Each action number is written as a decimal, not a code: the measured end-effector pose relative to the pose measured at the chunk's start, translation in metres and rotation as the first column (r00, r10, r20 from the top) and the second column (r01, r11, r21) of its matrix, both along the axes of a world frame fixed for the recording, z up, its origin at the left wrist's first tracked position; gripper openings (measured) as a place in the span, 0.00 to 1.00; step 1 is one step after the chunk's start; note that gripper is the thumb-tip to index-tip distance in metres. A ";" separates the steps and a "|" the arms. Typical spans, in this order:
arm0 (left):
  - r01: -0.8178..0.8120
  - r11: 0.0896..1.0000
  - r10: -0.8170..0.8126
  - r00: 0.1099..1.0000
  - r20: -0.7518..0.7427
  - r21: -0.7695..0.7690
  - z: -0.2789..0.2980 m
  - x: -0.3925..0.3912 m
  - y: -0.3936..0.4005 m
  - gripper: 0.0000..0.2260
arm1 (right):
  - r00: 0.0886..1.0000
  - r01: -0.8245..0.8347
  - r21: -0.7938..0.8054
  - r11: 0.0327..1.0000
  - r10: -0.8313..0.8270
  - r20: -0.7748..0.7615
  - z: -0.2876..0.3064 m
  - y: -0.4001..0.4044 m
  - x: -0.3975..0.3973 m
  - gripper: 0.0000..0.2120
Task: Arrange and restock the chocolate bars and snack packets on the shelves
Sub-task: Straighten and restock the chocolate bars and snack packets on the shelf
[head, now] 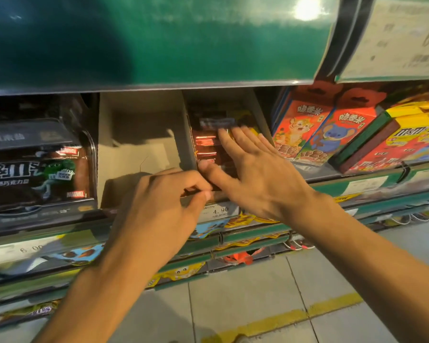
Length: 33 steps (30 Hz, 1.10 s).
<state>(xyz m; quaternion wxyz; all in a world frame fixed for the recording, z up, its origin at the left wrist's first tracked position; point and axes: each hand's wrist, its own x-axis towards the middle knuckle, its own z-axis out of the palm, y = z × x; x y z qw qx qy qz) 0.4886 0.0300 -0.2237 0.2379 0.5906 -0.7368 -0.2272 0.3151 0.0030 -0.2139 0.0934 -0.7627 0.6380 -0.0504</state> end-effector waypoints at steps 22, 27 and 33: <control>0.122 0.991 -0.119 0.991 0.061 -0.057 0.002 0.009 0.011 0.13 | 0.990 -0.024 -0.113 0.993 0.039 0.135 0.010 -0.018 -0.010 0.20; 0.038 0.993 -0.040 0.999 -0.012 -0.111 0.015 0.010 0.028 0.12 | 0.964 0.075 -0.152 0.986 -0.033 0.264 0.026 0.043 -0.027 0.15; 0.006 0.999 -0.013 0.982 -0.190 -0.033 0.066 -0.022 0.060 0.08 | 0.900 0.206 -0.090 0.974 -0.153 0.408 0.062 0.125 -0.068 0.16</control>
